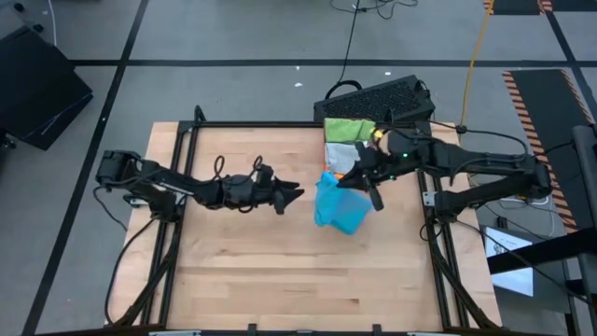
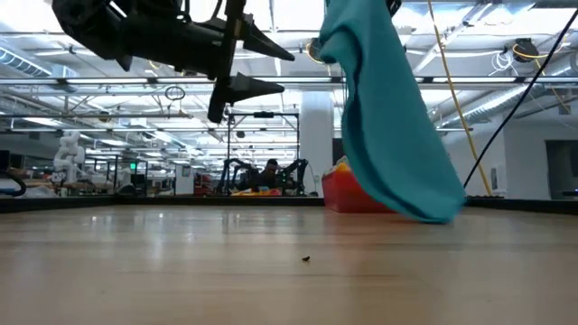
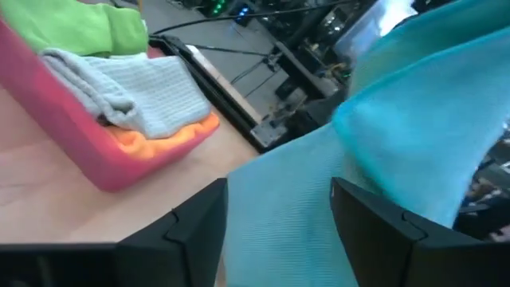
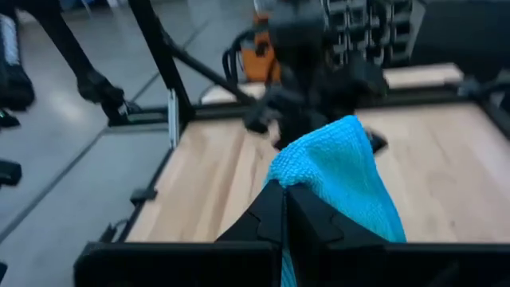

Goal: Fold microfiber towels
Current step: Fold the blue microfiber cloth

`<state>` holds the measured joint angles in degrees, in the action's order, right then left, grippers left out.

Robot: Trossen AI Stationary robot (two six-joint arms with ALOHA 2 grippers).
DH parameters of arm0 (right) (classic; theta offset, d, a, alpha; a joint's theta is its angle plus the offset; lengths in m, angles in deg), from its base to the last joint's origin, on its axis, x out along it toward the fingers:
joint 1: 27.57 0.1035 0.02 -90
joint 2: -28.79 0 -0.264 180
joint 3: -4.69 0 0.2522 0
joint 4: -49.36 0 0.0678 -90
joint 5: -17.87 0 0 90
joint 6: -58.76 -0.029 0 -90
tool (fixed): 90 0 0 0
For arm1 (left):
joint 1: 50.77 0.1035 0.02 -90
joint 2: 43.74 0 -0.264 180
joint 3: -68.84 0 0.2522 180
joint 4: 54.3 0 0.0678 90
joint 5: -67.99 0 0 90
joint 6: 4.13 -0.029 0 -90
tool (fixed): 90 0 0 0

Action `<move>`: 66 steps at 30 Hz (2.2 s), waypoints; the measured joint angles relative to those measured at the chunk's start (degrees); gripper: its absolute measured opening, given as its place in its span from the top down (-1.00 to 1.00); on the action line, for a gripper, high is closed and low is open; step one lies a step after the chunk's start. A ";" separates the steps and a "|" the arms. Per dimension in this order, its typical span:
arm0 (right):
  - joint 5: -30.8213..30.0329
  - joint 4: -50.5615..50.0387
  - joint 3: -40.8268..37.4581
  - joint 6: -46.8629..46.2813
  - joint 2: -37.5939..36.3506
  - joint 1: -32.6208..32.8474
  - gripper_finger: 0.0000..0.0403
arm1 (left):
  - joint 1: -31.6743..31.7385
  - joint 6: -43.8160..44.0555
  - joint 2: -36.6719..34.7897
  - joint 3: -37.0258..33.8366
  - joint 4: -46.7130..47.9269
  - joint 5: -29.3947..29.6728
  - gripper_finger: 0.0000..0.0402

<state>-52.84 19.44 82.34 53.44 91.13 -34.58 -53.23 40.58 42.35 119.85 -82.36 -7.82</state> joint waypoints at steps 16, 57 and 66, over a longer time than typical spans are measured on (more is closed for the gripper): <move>0.14 9.46 -0.02 -1.43 -2.99 -0.60 1.00 | 4.19 11.61 23.63 4.47 -32.81 -10.45 0.03; -7.28 -3.01 -10.22 -25.22 -6.39 11.47 1.00 | -1.70 -2.63 4.12 24.16 20.56 -12.46 0.20; -7.13 -2.55 -10.67 -20.18 -6.45 12.37 1.00 | -3.90 -5.59 4.83 24.12 31.22 -8.96 -0.25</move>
<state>-59.97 16.89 71.68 33.26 84.68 -22.21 -57.14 34.99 47.18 143.97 -51.14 -16.78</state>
